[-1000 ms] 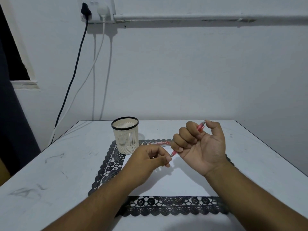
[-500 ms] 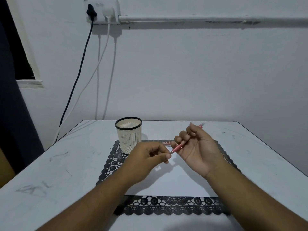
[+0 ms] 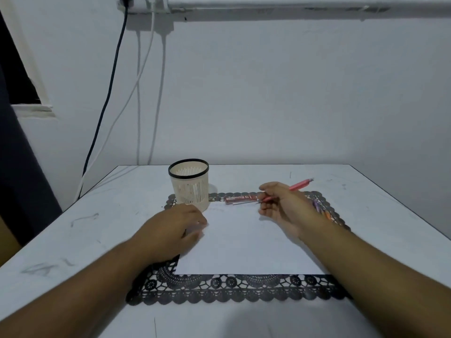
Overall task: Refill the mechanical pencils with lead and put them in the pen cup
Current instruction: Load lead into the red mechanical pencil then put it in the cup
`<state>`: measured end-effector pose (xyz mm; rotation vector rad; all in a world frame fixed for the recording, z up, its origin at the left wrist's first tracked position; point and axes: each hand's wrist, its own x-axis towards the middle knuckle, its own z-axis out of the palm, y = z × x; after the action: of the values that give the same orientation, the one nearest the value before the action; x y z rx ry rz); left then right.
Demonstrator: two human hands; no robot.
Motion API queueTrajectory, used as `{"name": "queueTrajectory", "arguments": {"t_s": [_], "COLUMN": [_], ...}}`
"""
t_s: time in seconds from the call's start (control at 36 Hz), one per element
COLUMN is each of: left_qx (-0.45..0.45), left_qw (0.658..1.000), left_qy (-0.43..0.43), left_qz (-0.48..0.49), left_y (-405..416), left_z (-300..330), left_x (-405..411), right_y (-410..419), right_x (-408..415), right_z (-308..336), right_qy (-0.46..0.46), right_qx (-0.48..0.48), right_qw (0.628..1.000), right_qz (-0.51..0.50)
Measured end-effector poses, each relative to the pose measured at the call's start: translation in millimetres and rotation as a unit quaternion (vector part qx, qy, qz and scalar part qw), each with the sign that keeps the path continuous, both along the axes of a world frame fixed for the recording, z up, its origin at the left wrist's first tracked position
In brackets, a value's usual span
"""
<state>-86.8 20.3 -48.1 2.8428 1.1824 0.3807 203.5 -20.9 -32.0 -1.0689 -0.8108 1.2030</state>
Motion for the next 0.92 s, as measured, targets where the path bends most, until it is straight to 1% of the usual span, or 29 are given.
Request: {"name": "queueTrajectory", "arguments": {"t_s": [0.06,0.14,0.22,0.28,0.42,0.53,0.61,0.69,0.83,0.92], "left_qx": [0.014,0.011,-0.002,-0.012,-0.027,-0.049,-0.072,-0.076,-0.075,-0.081], "left_qw": [1.0,0.999,0.999,0.999,0.999,0.997,0.993,0.992,0.991,0.991], "left_qy": [0.011,0.012,0.023,0.029,0.038,0.062,0.087,0.103,0.106,0.106], "left_qz": [-0.026,-0.039,-0.034,-0.025,-0.022,-0.025,-0.018,-0.016,-0.01,-0.007], "left_y": [-1.2,-2.8,-2.8,-2.3,-1.2,-3.0,-9.3,-12.0,-8.9,-9.7], "left_z": [-5.8,-7.0,-9.4,-10.4,-14.4,-14.5,-10.4,-9.9,-14.0,-14.9], "left_x": [-3.2,-3.2,-3.2,-3.2,-2.9,-1.7,1.9,5.6,7.0,7.2], "right_y": [6.2,17.8,26.5,32.9,43.5,46.1,46.6,45.4,47.8,47.6], "right_x": [-5.9,-14.7,-23.8,-28.3,-36.4,-36.3,-34.4,-33.1,-33.5,-33.7], "right_z": [-3.3,-2.8,2.2,4.9,-2.8,-13.9,-13.5,-15.8,-17.1,-17.5], "right_qy": [-0.038,-0.091,-0.196,-0.236,-0.225,-0.188,-0.215,-0.23,-0.285,-0.303], "right_qx": [0.001,0.013,0.026,0.036,0.043,0.038,0.059,0.053,0.065,0.073], "right_qw": [0.999,0.995,0.977,0.967,0.969,0.975,0.969,0.966,0.952,0.947], "right_qz": [0.011,0.045,0.076,0.085,0.09,0.112,0.105,0.104,0.086,0.081]}}
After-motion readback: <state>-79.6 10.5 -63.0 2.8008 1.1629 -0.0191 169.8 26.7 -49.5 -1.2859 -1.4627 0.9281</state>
